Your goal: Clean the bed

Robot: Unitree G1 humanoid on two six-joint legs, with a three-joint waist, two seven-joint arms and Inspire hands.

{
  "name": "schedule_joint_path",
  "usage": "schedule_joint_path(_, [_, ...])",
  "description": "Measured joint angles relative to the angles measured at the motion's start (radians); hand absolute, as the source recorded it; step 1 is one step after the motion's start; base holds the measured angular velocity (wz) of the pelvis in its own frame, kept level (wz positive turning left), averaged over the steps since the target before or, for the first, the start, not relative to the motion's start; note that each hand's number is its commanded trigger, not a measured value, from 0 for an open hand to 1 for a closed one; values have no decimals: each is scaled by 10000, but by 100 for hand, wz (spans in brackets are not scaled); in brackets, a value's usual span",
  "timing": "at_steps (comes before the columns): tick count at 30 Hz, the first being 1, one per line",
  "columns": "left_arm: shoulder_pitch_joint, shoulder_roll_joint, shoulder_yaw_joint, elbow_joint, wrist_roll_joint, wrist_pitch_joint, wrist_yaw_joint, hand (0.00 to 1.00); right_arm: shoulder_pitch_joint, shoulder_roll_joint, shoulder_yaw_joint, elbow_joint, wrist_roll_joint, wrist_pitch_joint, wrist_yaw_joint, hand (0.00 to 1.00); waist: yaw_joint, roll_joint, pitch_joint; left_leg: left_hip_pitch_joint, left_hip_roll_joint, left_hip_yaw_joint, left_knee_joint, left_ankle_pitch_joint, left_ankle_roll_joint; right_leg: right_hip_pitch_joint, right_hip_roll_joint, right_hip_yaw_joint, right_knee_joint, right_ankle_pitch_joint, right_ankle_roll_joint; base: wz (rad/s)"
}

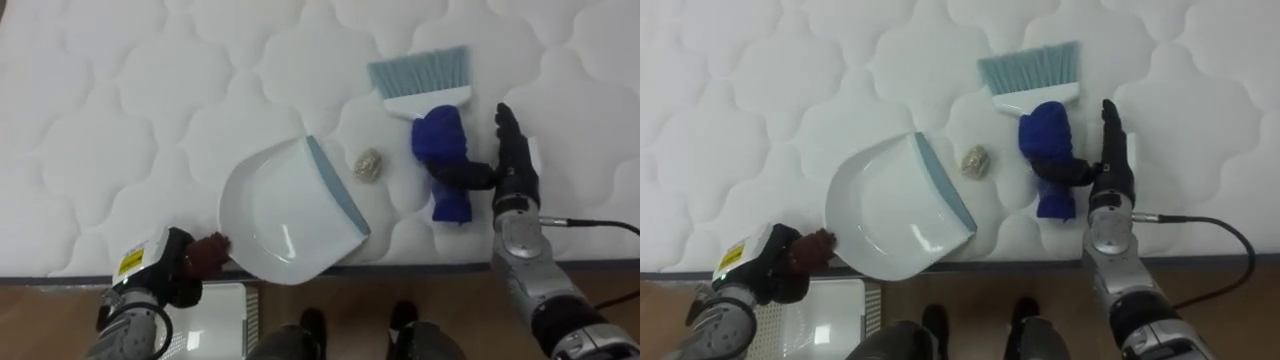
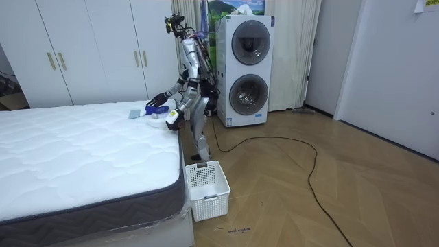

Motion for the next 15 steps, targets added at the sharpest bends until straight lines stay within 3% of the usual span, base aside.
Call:
schedule_joint_path(12, [81, -55, -36, -4, 219, 558, 59, 100, -186, 218, 117, 39, 1028, 232, 188, 0, 90, 26, 11, -16, 133, -7, -3, -14, -21, 39, 34, -150, -34, 24, -33, 0])
schedule_joint_path(15, [82, -224, -38, -17, 216, 731, 74, 100, -232, 172, 224, 397, 977, 296, 224, 0, 231, 76, 17, 38, 139, -40, 1, -15, -24, 123, 32, -216, -40, 18, -55, 4])
